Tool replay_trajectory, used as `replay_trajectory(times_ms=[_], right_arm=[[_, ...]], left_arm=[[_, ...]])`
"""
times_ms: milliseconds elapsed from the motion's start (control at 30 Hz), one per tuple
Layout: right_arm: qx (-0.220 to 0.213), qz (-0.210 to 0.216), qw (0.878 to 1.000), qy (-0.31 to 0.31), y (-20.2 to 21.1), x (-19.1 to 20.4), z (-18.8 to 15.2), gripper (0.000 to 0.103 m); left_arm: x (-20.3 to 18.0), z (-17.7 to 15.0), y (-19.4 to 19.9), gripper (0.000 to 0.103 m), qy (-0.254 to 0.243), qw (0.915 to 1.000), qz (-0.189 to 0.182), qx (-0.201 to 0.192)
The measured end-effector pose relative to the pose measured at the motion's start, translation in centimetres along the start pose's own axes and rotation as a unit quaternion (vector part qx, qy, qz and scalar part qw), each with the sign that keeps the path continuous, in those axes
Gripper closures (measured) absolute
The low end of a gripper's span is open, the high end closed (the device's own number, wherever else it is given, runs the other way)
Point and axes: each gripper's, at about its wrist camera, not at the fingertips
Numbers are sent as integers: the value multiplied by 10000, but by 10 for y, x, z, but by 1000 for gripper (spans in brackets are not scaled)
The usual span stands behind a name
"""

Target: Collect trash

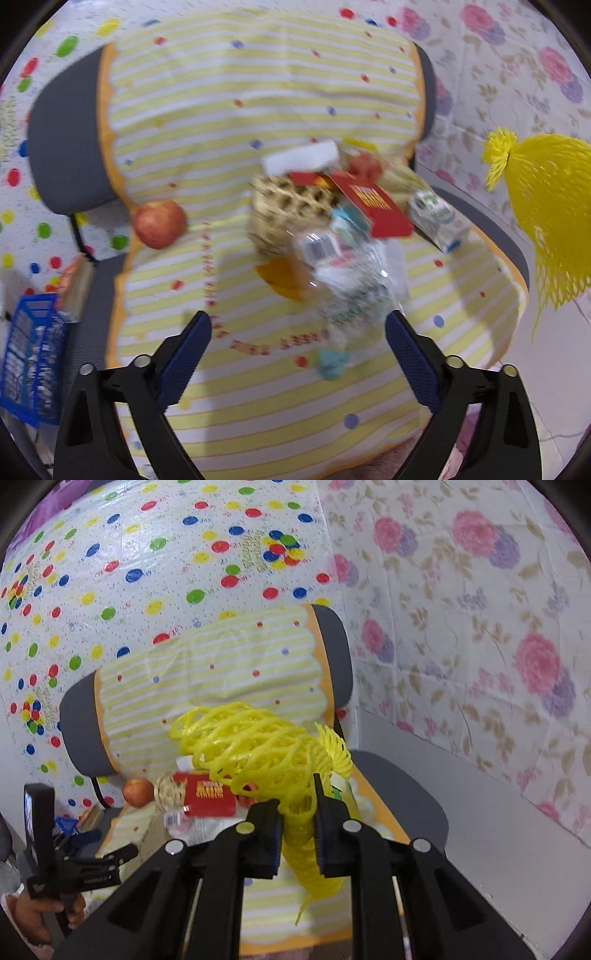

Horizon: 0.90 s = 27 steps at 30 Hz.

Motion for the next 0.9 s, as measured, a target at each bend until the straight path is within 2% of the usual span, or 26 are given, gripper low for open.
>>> replay_trajectory(times_ms=[67,167,333,367,433,467,600,633,700,800,900], right_arm=[[48,-15,10000,-42,2,-2,-9,89],[133,-39,9999,-83,4,-7,-20,89],[269,-74,9995,-143,2,-17,-29,89],[281,-79,9995,-151,3,-19,-30,89],[324,-69,9993,-172,3,-22,-32,89],[339,-66,9993,-172,3,-22,-33,89],[330,-5,9993,-174,6,-24,-35,89],[324,10,9993,-173,8,-23,-35,89],[303,19,9993,-197,12,-23,-35,89],[240,5,9994,-239,20,-23,-36,89],[252,22,9993,-270,25,-21,-40,89]], left_arm=[[-5,-5,-16,14,-30,9998,-127,151],[-11,-11,-34,37,-23,9987,-351,358],[-11,-11,-59,37,96,9972,-515,539],[-10,-11,-62,40,116,9968,-554,565],[-10,-10,-65,51,166,9958,-664,603],[-10,-10,-63,59,196,9955,-710,595],[-10,-7,-36,92,171,9960,-828,284],[-10,-8,-26,96,123,9965,-808,182],[-8,-9,-4,102,31,9974,-715,-30],[-2,-16,36,102,-65,9990,-356,-280],[2,-21,63,102,-109,9987,-146,-471]])
Point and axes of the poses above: each gripper's, at about its wrist camera, not at the fingertips, and y roughly against the way its jaws point, x to its left, z to its top
